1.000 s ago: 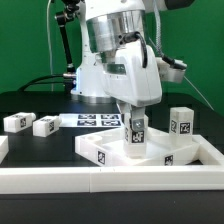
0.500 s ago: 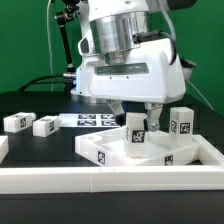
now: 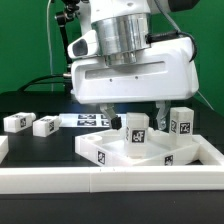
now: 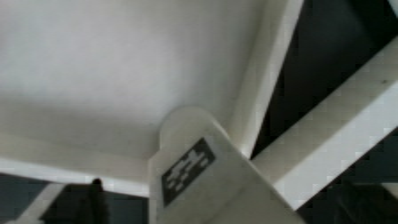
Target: Assemble square table
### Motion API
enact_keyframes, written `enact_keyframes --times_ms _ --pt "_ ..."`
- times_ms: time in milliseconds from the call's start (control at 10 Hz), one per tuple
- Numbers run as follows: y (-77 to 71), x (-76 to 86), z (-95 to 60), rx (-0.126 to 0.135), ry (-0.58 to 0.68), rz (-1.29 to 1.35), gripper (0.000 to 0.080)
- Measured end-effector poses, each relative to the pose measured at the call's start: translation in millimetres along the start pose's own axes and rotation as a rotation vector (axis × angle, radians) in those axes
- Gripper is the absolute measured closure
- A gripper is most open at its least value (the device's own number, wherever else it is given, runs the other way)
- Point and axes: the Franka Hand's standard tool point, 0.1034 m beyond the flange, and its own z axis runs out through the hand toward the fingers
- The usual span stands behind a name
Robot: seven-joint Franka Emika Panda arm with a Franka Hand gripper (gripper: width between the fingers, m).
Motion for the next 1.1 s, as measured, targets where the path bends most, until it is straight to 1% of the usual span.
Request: enact_keyframes --times_ms 100,200,400,500,600,700,800,900,1100 --pt "0.0 0.0 -0.3 -0.006 -0.001 -0.060 0.0150" --pt "-0.8 0.9 -2.9 -0.044 -0.008 -0.195 0.0150" --pt "-2.6 6.6 -7.7 -0.078 -0.001 -0.415 0.0150" --pt "-2.5 6.9 -7.8 -0.091 -0.002 -0.528 0.0150" --pt "-2.4 6.9 -7.5 -0.094 -0.006 -0.644 0.0150" --pt "-1.4 6.6 -6.9 -0.093 -0.007 -0.645 0.0150" --pt "-1.1 6.4 -6.5 -0.092 -0.007 -0.643 0.0177" --pt "-1.2 6.4 -6.5 -0.092 -0.006 -0.643 0.0177" --pt "-1.1 6.6 -6.7 -0.092 -0.006 -0.643 0.0514"
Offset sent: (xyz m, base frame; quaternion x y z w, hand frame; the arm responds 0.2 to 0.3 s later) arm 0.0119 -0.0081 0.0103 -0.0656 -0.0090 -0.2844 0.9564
